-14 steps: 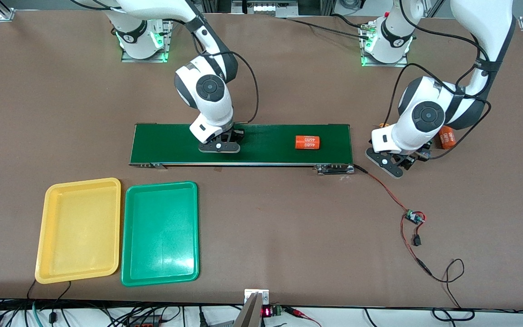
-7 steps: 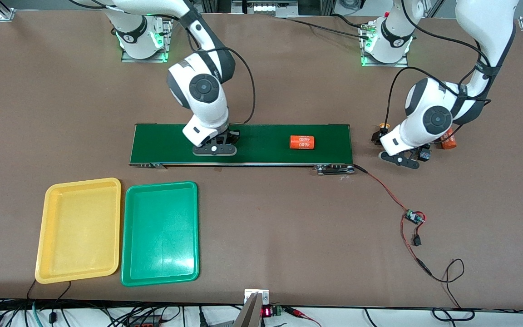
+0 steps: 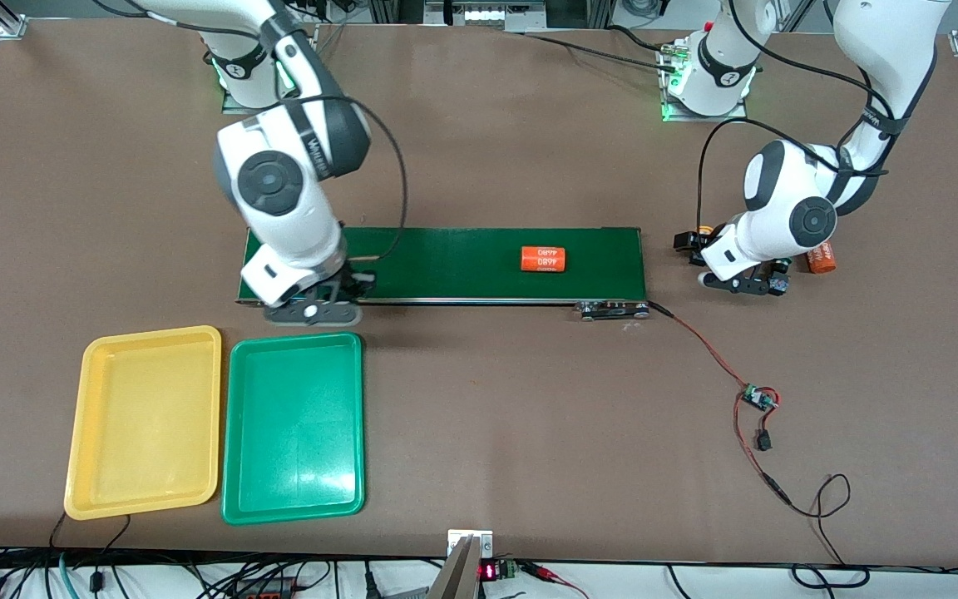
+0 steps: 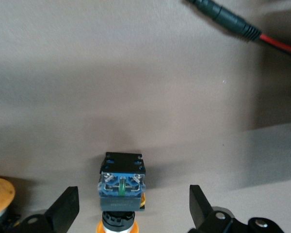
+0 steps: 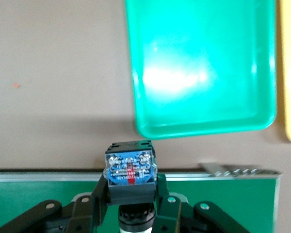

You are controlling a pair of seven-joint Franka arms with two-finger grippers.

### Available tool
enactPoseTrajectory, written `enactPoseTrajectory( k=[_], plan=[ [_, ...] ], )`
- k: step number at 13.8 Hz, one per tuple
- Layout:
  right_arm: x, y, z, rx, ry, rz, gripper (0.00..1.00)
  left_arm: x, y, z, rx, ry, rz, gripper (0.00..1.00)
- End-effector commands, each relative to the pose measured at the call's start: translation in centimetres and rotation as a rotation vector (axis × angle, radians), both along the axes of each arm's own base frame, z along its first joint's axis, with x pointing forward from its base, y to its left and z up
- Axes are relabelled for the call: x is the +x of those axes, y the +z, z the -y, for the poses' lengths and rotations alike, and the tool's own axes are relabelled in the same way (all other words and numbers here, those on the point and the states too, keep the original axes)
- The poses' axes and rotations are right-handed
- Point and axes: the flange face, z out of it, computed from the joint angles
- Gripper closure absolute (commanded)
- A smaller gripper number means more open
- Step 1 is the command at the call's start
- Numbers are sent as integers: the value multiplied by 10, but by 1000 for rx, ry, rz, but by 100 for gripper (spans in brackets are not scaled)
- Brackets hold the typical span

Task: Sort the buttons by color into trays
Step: 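Lower the green button into the green tray and open the right gripper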

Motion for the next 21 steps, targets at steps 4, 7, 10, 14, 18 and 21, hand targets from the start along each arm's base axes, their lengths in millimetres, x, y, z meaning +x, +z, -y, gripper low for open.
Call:
enactPoseTrajectory(
  k=[4, 7, 10, 14, 18, 21],
  plan=[
    [87, -29, 130, -17, 75, -11, 89, -10, -13, 4, -41, -60, 6, 41],
    [111, -57, 154, -7, 81, 49, 89, -8, -11, 6, -47, -86, 10, 100],
    [120, -90, 153, -2, 86, 92, 89, 10, 15, 10, -64, -179, 80, 100],
    [125, -122, 152, 4, 90, 128, 87, 45, 76, 46, -60, -237, 147, 100],
    [123, -146, 151, 1, 87, 115, 81, 51, 107, 117, -47, -151, 148, 100],
    [119, -170, 151, -6, 96, 83, 80, 36, 98, 159, -19, 5, 112, 100]
  ],
)
